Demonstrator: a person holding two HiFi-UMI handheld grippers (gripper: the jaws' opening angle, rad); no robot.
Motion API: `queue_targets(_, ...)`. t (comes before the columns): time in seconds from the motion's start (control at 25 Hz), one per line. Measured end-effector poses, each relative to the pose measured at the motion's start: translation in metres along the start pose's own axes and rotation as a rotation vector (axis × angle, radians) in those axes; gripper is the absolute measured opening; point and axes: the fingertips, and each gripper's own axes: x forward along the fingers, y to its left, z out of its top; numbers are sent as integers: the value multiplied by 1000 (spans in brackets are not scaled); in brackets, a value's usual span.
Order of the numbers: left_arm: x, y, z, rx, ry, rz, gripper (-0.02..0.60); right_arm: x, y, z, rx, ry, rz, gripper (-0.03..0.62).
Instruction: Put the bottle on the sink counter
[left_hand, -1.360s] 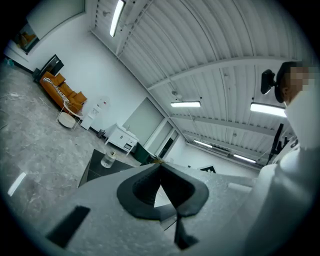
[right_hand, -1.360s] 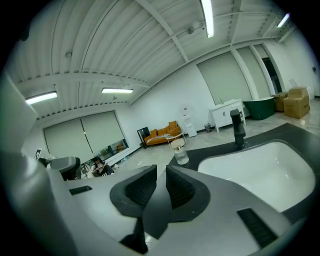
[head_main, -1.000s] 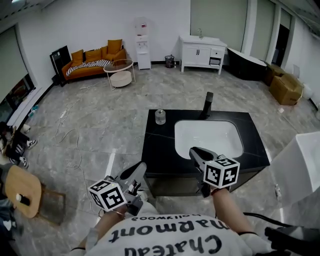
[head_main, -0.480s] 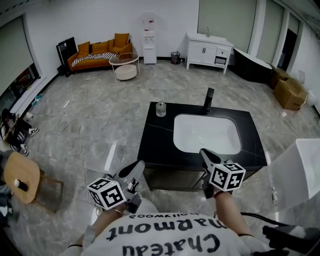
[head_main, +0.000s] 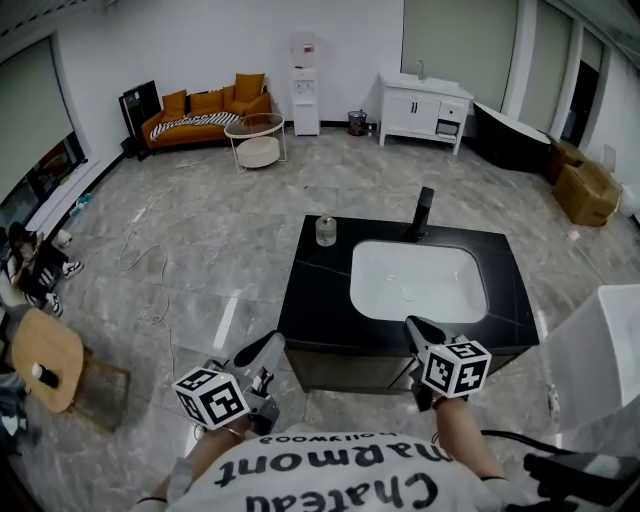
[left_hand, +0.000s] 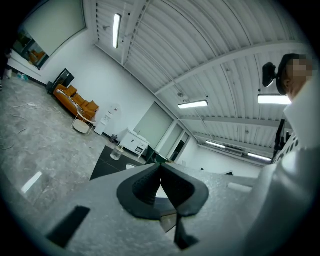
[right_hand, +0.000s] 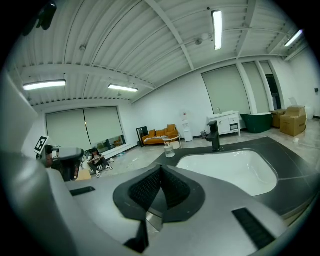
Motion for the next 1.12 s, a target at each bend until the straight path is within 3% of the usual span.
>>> queue_targets(0.4, 24, 17, -5, -25, 31, 21, 14, 13, -27, 0, 14, 17, -28, 14)
queue_targets(1.12, 61, 18, 10, 2, 44, -30, 15, 15, -51, 4, 22, 11, -84, 14)
